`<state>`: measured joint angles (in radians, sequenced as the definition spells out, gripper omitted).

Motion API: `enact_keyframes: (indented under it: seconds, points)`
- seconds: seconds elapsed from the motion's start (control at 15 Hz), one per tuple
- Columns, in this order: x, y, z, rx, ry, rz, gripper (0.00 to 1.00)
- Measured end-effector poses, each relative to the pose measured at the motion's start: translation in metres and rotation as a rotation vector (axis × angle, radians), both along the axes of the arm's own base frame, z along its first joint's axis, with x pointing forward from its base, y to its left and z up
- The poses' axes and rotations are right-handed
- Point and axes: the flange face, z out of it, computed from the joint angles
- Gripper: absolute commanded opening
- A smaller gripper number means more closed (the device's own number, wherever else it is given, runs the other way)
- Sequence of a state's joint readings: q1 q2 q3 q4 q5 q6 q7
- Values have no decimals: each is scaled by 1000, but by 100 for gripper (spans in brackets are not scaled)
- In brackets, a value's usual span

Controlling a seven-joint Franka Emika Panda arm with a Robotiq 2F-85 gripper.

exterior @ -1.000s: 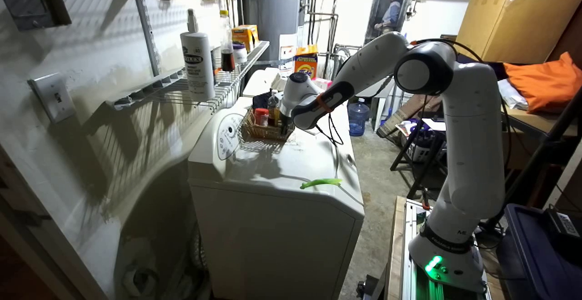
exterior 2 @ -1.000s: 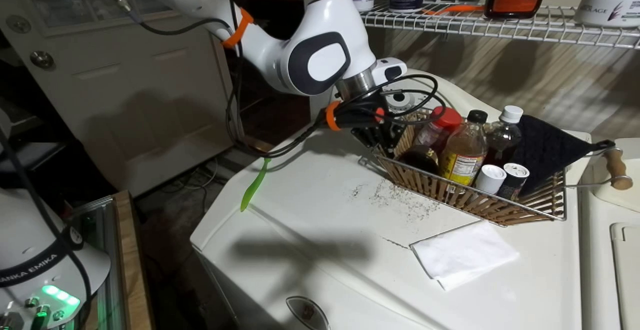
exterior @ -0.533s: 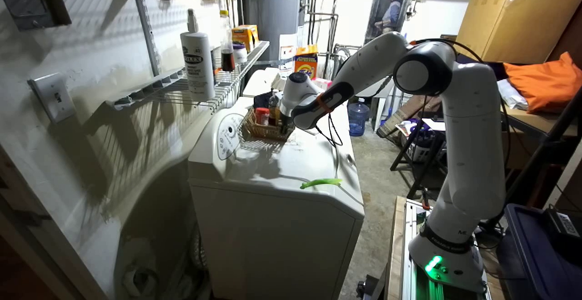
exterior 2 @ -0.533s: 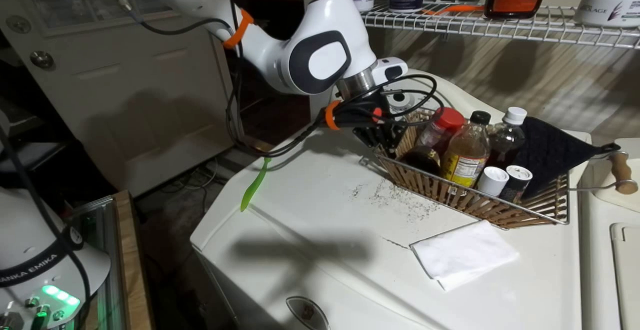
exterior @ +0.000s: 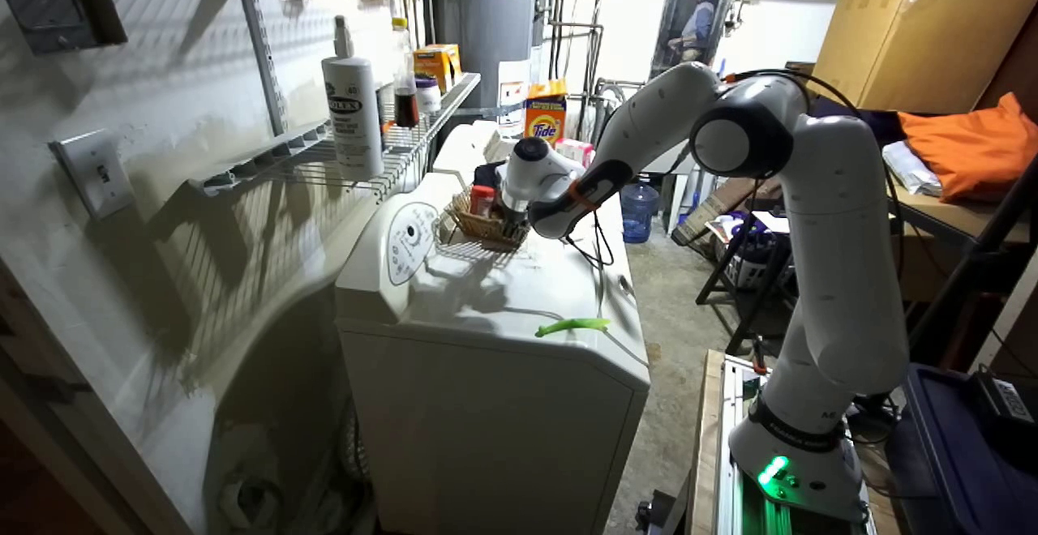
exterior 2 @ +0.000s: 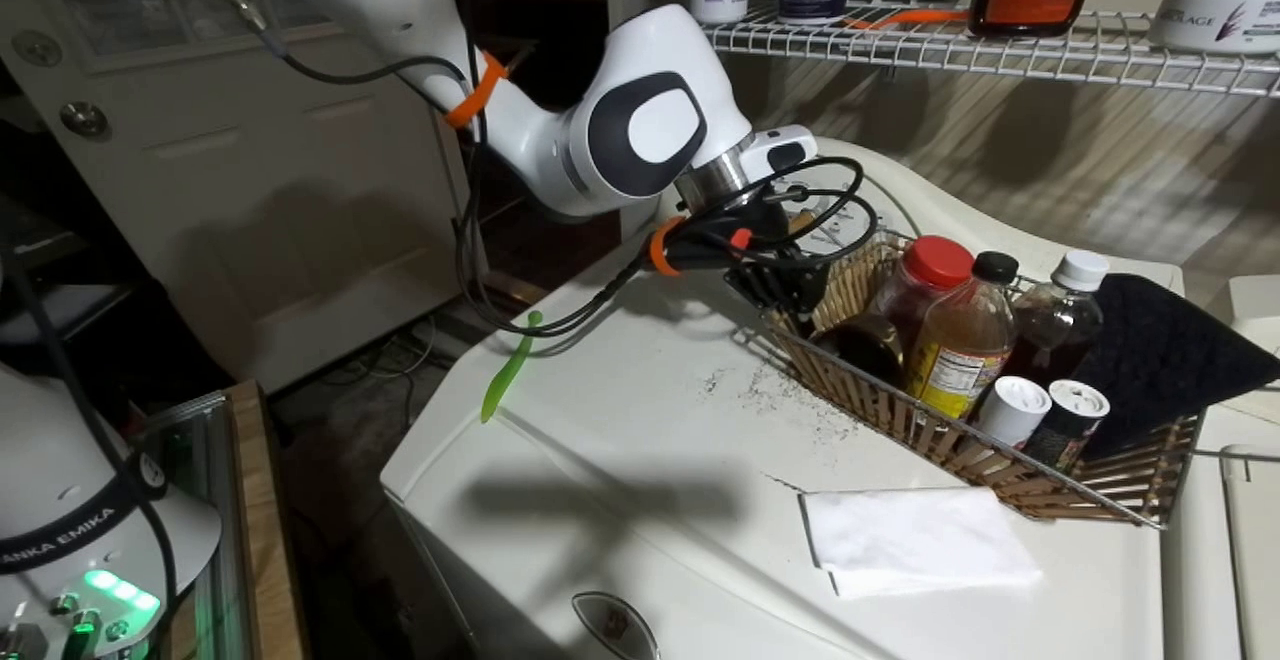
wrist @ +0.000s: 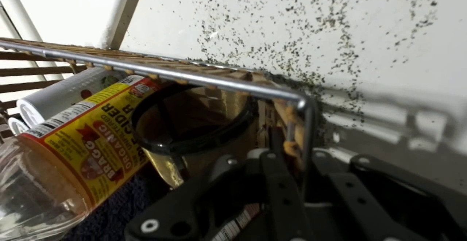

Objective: Move the basket to the right washing machine

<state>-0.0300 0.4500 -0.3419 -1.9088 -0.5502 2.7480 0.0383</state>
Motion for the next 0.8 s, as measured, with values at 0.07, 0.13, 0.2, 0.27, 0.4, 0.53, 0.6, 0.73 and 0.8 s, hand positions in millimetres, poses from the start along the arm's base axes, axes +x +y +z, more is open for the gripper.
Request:
enact_keyframes:
  seconds: [0.07,0.13,0.2,0.27,0.4,0.53,0.6,0.73,0.8]
  points:
    - [0,-1,0,-14,-6,-6,2]
    - [0,-2,0,-29,-14,-10,2]
    - [0,-2,0,-41,-21,-12,2]
    - [-1,-3,-1,-52,-26,-14,2]
    - [-2,-4,-6,-75,-32,-20,2]
    - [-2,-7,-9,-97,-42,-24,2]
    - [-3,-8,-10,-106,-48,-24,2]
    - [-3,-10,-13,-124,-59,-24,2]
    - [-3,-10,-14,-133,-62,-21,2]
